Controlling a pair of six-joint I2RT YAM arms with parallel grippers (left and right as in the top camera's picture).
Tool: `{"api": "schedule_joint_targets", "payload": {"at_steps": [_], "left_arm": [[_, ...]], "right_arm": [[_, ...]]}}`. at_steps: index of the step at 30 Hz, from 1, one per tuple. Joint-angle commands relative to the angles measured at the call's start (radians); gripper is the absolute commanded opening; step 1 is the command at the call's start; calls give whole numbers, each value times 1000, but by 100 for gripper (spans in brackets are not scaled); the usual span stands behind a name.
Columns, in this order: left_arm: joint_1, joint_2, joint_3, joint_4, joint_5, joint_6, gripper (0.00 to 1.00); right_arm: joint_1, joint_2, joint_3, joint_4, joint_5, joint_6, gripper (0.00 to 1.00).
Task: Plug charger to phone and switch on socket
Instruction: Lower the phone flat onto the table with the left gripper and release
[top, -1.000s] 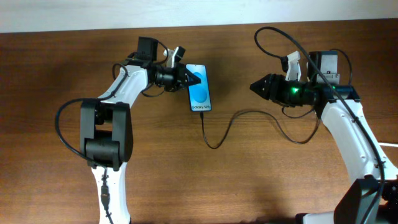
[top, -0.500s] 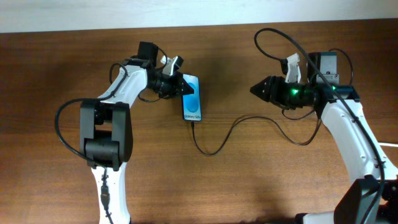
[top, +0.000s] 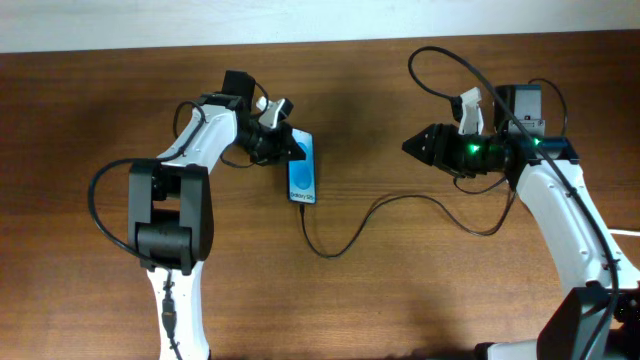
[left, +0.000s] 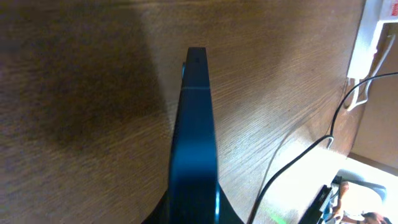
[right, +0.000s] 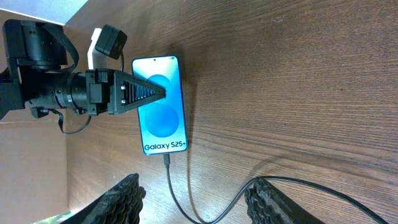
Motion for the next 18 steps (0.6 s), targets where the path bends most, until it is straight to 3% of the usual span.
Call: {"api": "schedule_joint_targets", "payload": {"at_steps": [1, 3, 9, 12, 18], "left_arm": [[-1, -32, 1, -8, -47, 13, 6], [-1, -32, 1, -13, -48, 13, 12], [-1, -32, 1, -35, -48, 13, 15], [-1, -32, 1, -50, -79, 13, 25], [-1, -32, 1, -67, -105, 13, 35]], "right_arm": [[6, -23, 12, -3, 9, -9, 58], [6, -22, 12, -3, 9, -9, 58], [6, -22, 12, -9, 9, -9, 58], [6, -22, 12, -12, 9, -10, 58], [6, -22, 12, -19, 9, -17, 58]]}}
